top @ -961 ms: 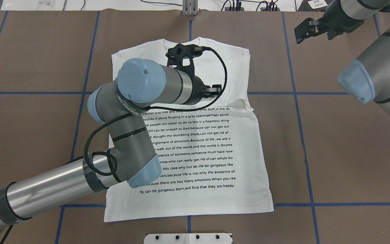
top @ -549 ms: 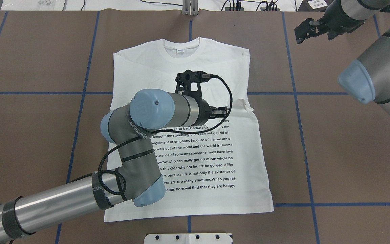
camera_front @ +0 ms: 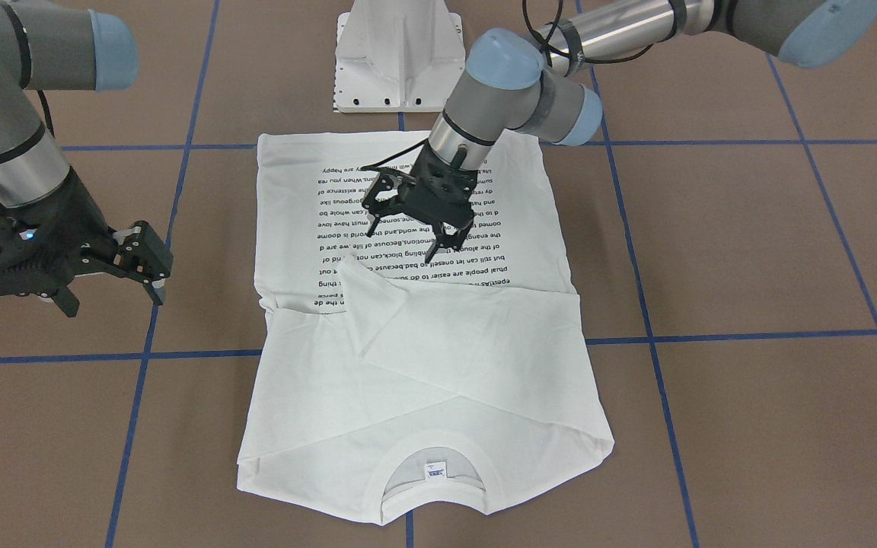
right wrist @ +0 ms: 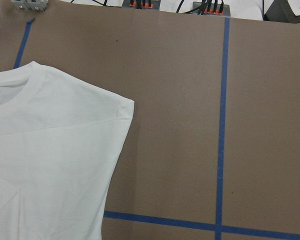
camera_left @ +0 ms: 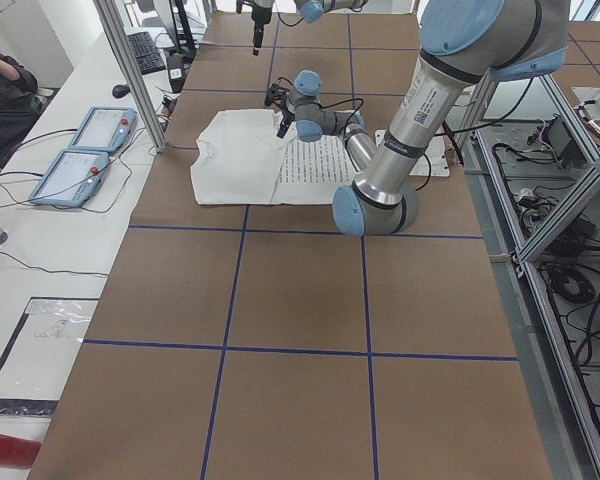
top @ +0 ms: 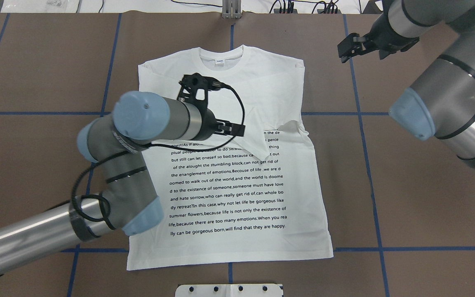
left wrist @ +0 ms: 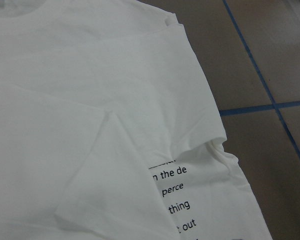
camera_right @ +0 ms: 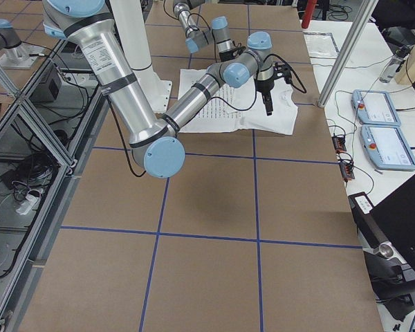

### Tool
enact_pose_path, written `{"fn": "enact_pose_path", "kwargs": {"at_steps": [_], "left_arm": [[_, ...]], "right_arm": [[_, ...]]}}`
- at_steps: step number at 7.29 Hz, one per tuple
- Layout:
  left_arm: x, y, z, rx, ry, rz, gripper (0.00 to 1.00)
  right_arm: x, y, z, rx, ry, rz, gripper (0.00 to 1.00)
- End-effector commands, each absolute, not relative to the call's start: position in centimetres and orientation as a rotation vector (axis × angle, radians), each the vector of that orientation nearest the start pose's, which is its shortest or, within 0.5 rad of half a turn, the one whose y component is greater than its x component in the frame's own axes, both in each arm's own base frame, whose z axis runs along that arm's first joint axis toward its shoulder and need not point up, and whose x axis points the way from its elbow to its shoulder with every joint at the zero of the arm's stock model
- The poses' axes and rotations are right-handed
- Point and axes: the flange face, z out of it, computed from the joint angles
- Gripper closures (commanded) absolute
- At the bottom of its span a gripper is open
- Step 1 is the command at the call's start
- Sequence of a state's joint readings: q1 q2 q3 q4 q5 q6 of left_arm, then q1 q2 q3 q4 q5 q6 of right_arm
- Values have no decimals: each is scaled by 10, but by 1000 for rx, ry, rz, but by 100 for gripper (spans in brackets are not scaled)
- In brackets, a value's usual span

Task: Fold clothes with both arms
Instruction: 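Withdraw the left arm while the right gripper moves over the folded sleeves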

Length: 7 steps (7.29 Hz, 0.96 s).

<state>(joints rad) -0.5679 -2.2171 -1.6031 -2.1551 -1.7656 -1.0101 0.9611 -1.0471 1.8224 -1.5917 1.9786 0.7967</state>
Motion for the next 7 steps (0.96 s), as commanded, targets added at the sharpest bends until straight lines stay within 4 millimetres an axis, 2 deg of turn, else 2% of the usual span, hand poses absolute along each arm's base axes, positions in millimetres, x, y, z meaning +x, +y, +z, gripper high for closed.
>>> {"fn": "enact_pose_path", "kwargs": {"at_steps": [1,2,3,4,5,6,7], "left_arm": [[410,-515,245,630,1006,205,0],[372,-541,261,697,937,265,0],[330,-558,297,699,881,315,0],[288,-571,321,719,840,392,0],[273,-572,333,710,839,402,0],[273,-572,334,705,839,390,0],[273,-572,335,705,839,390,0]], "right_arm": [[-363,-540,223,308,-772,69,0],[-407,-522,210,319,-761,82,0],[-455,-510,204,322,-727,94,0],[-511,-508,182,336,-663,110,0],[-558,-503,169,329,-630,129,1],[-592,-495,161,341,-604,142,2],[-616,-485,162,336,-586,150,4]]}}
